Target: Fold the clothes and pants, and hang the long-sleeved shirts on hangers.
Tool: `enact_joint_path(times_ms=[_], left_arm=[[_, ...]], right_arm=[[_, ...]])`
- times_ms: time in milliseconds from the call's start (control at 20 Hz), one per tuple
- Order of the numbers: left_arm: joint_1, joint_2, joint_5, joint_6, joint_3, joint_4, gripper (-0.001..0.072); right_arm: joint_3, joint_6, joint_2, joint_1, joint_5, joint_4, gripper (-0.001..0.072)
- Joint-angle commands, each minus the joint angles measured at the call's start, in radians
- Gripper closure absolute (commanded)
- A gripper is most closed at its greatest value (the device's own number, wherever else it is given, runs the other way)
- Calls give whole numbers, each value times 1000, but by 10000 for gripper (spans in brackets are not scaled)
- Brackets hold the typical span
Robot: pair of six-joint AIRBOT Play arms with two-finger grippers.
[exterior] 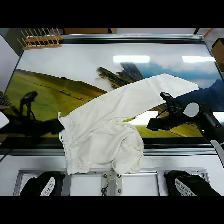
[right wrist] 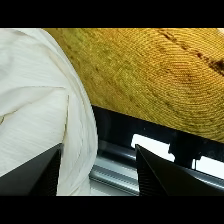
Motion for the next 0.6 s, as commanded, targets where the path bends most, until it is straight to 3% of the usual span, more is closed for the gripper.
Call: enact_joint_path(times_ms=[0, 100, 250, 400, 550], left_arm=[[112, -203, 214, 147, 111, -3, -13], [156, -347, 276, 329, 134, -54, -13], [148, -574, 269, 591, 190, -68, -13], [92, -735, 243, 700, 275, -57, -12], [38, -848, 136, 743, 361, -48, -13]], right_arm=[[0, 0, 0, 1, 0, 0, 233], [0, 1, -1, 1, 0, 0, 233], [0, 1, -1, 1, 0, 0, 233], [0, 21, -1, 1, 0, 0, 233], [0, 28, -1, 1, 0, 0, 233]])
